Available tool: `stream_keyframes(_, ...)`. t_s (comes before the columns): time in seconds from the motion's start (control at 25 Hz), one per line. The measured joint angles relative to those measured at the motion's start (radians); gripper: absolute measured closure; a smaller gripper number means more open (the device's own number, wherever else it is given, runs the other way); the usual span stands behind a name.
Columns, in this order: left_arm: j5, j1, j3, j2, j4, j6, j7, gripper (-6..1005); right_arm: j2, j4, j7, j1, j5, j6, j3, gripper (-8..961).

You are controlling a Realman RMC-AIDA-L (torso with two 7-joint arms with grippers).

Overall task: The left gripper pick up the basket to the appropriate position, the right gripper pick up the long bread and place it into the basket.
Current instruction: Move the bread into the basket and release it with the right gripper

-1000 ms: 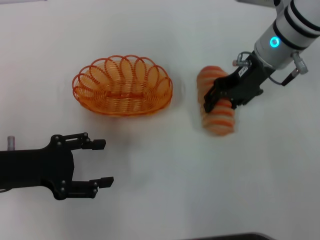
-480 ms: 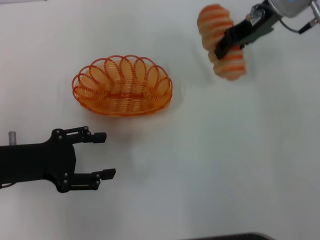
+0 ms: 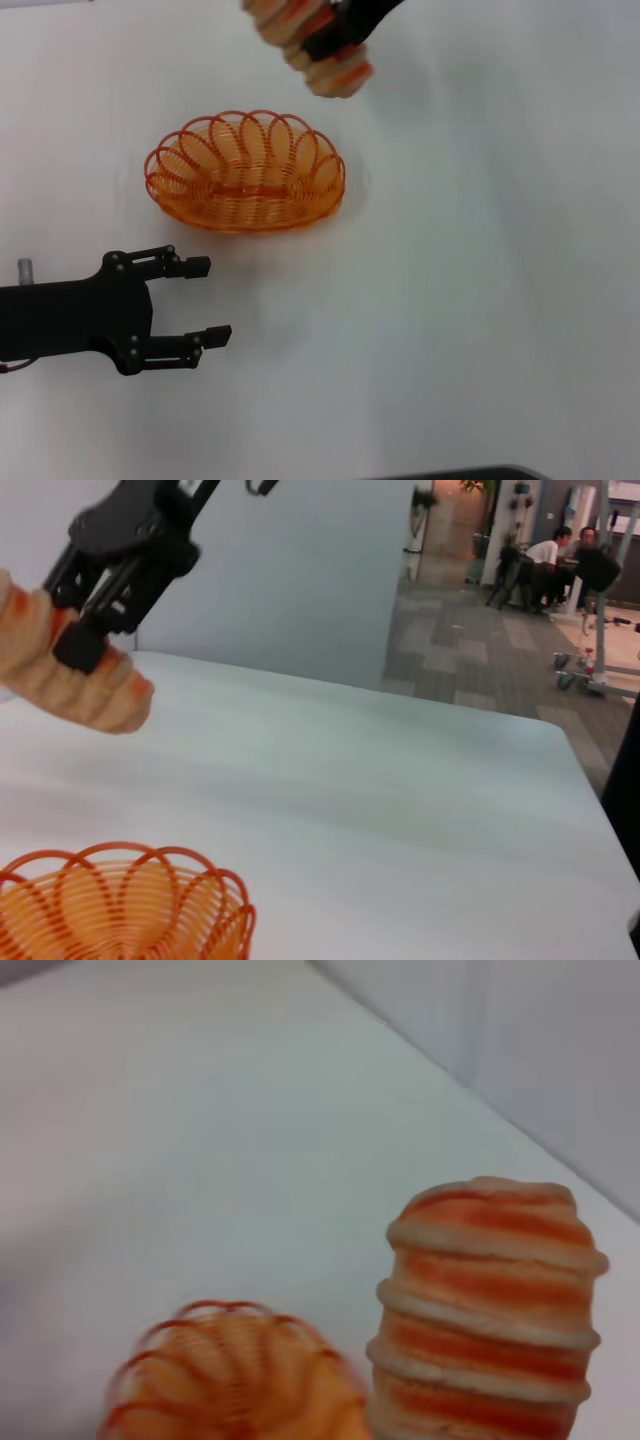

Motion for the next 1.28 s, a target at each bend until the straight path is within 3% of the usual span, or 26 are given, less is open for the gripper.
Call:
stream_keyframes(0.16, -0.011, 0.000, -0.002, 0.000, -0.003, -0.005, -0.019, 204, 0.004, -0.001, -0.114, 0.031, 0.022, -0.079, -0.038, 512)
stream_keyframes(0.32, -0.024, 0.000, -0.003, 0.000, -0.008, -0.015, -0.036, 203, 0.007, -0.001, -0.142, 0.040, 0.025, -0.108, -0.142, 545)
stream_keyframes(0.8, -0.065, 0.000, -0.019, 0.002, -0.019, -0.028, -0.079, 201, 0.012, -0.002, -0.156, 0.042, 0.015, -0.062, -0.359, 620)
stream_keyframes(1.28, -0.066, -0.003, -0.027, 0.003, -0.024, -0.029, -0.079, 204, 0.018, 0.003, -0.147, 0.047, 0.024, 0.012, -0.406, 703)
